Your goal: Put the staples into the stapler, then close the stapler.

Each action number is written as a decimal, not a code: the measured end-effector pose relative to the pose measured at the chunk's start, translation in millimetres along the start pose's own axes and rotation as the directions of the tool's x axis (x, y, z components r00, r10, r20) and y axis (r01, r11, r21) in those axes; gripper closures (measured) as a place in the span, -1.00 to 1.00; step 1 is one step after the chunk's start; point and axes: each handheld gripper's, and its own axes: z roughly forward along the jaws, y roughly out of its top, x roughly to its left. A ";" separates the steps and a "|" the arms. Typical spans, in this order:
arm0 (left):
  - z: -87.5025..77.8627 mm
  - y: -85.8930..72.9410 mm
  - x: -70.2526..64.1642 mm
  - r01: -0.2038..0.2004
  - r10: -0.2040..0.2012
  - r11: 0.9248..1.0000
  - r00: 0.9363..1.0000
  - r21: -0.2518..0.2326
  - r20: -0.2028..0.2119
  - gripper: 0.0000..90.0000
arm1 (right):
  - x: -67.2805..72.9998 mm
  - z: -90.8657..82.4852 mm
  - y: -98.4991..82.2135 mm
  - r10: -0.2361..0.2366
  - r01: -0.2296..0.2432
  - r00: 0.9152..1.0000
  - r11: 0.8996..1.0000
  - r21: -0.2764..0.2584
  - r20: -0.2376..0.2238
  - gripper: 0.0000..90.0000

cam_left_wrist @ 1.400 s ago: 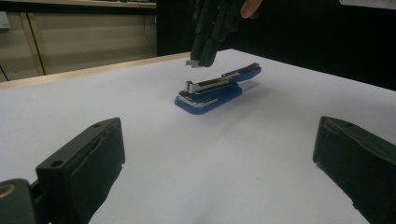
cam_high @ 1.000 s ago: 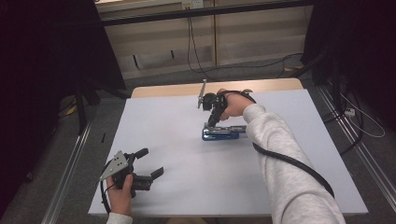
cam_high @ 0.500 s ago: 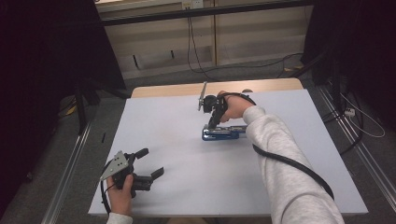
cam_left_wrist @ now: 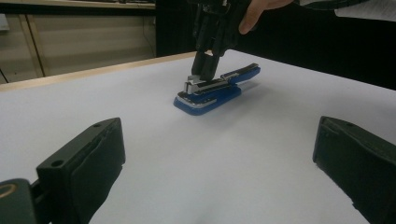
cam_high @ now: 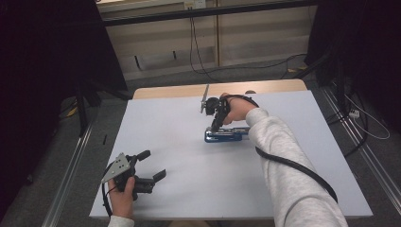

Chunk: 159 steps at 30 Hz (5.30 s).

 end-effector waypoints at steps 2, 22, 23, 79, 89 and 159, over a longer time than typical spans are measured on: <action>0.0 0.1 -0.1 0.000 0.000 1.000 1.000 0.000 0.000 -0.95 | -0.1 0.4 -0.2 0.005 -0.005 1.000 1.000 0.001 0.000 0.74; 0.4 -0.2 0.1 0.003 -0.003 1.000 1.000 0.003 0.003 -0.95 | 0.4 4.2 1.4 0.013 -0.013 1.000 1.000 0.001 0.000 0.73; 0.5 -0.2 0.1 0.003 -0.003 1.000 1.000 0.004 0.003 -0.95 | -0.1 4.5 1.5 0.009 -0.009 1.000 1.000 0.000 -0.002 0.73; 40.3 10.8 -2.6 0.032 -0.037 0.994 0.998 0.102 0.047 -0.95 | 29.7 -38.4 -123.1 0.381 -0.334 0.919 0.888 -0.316 0.099 -0.67; 55.1 15.1 2.7 0.034 -0.039 0.991 0.999 0.133 0.036 -0.95 | 44.0 -41.6 -152.1 0.463 -0.382 0.876 0.838 -0.391 0.137 -0.75; 205.6 21.4 17.0 0.092 -0.043 0.877 0.993 0.472 -0.114 0.96 | 78.2 -0.3 -214.4 0.709 -0.542 0.664 0.676 -0.499 0.237 0.99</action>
